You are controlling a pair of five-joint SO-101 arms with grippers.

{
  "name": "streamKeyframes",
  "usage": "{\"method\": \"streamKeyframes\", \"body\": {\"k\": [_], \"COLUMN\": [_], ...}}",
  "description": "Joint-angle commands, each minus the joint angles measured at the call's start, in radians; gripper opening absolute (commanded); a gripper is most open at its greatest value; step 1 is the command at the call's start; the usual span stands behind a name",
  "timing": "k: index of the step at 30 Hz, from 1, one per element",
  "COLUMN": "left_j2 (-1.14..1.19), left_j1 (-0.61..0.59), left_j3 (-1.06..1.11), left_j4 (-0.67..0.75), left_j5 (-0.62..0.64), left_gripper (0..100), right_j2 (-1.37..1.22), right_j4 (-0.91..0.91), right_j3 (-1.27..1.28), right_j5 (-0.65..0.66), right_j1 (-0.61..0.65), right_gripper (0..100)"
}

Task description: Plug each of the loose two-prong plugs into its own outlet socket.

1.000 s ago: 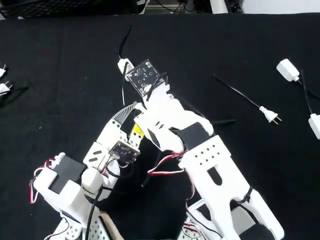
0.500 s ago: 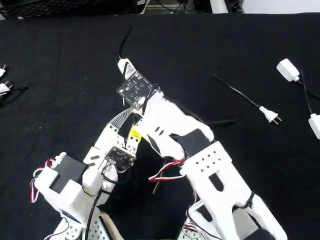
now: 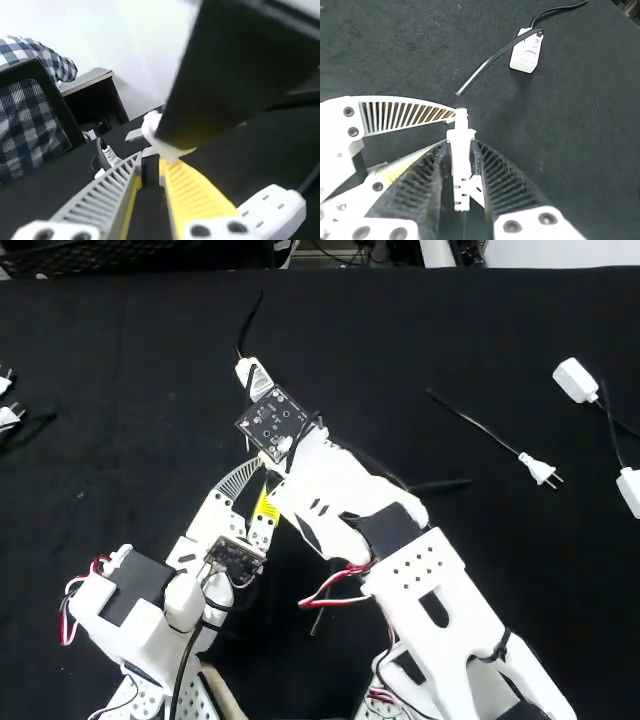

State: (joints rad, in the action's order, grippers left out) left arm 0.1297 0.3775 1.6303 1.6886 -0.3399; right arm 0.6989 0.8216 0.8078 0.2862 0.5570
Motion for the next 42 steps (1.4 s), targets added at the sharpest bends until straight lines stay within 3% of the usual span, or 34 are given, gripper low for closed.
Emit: {"method": "streamKeyframes", "body": {"k": [1,7,14,24,29,42], "left_j2": [-0.017,-0.008,-0.008,-0.008,-0.017,-0.008], "left_j1": [0.013,0.028,0.125,0.033,0.124,0.116], "left_j3": [-0.001,0.001,0.051,-0.005,0.056,0.051], "left_j4": [0.052,0.051,0.051,0.051,0.051,0.049], "left_j5": [0.089,0.095,0.092,0.092,0.092,0.092], "left_gripper": [8,8,7,7,8,8], "right_j2": [-0.004,0.035,0.157,0.194,0.186,-0.222], "right_j4": [-0.028,-0.029,-0.075,-0.041,-0.087,-0.104], "right_j3": [-0.002,-0.018,0.027,0.050,0.070,-0.119], "right_j5": [-0.012,-0.035,-0.094,-0.117,-0.123,-0.112], "right_j1": [0.011,-0.028,-0.063,-0.068,-0.068,-0.095], "right_gripper": [1.3,1.2,1.2,1.2,1.2,1.2]}}
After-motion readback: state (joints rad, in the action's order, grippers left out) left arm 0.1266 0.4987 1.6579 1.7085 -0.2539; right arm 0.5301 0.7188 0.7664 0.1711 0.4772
